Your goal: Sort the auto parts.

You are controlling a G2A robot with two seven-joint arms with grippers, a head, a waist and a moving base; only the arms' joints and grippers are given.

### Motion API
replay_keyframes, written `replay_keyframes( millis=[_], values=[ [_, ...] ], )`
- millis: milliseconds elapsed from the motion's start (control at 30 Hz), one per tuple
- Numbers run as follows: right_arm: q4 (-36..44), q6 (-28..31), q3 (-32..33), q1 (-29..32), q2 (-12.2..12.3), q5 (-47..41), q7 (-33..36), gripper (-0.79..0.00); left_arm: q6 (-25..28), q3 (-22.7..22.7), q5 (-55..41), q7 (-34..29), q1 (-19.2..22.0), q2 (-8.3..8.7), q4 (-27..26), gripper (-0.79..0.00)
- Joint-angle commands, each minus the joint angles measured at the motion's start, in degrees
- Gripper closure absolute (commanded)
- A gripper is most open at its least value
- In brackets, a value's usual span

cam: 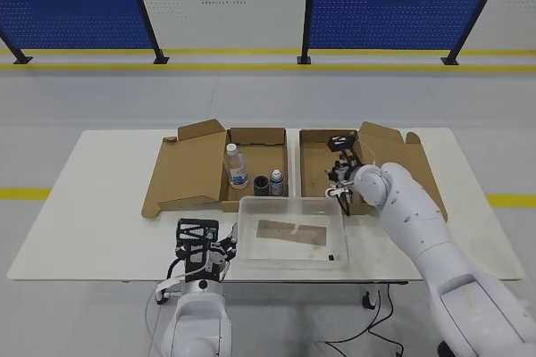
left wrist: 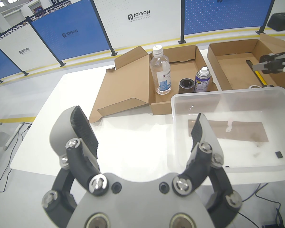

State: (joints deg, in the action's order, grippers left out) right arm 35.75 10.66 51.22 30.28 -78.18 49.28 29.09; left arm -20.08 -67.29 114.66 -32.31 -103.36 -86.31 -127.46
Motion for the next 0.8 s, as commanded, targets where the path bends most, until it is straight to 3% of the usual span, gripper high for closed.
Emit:
replay_keyframes(
  millis=[0, 200, 400, 567, 767],
  values=[
    [2.38, -0.31, 2.04, 0.84, 0.95, -0.09, -1.29, -0.785, 0.0, 0.0, 0.0, 0.0, 0.0, 0.0, 0.0, -0.785],
    [15.92, -2.1, 10.53, 8.21, 4.8, 0.76, -5.22, -0.785, 0.0, 0.0, 0.0, 0.0, 0.0, 0.0, 0.0, -0.785],
    [38.8, -5.02, 21.15, 23.47, 8.33, 1.85, -6.29, -0.785, 0.0, 0.0, 0.0, 0.0, 0.0, 0.0, 0.0, -0.785],
    [54.83, -7.31, 28.68, 36.51, 10.02, 3.31, -6.65, -0.785, 0.0, 0.0, 0.0, 0.0, 0.0, 0.0, 0.0, -0.785],
    [66.89, -8.9, 35.18, 48.86, 10.94, 4.0, -7.54, -0.785, 0.0, 0.0, 0.0, 0.0, 0.0, 0.0, 0.0, -0.785]
  ],
)
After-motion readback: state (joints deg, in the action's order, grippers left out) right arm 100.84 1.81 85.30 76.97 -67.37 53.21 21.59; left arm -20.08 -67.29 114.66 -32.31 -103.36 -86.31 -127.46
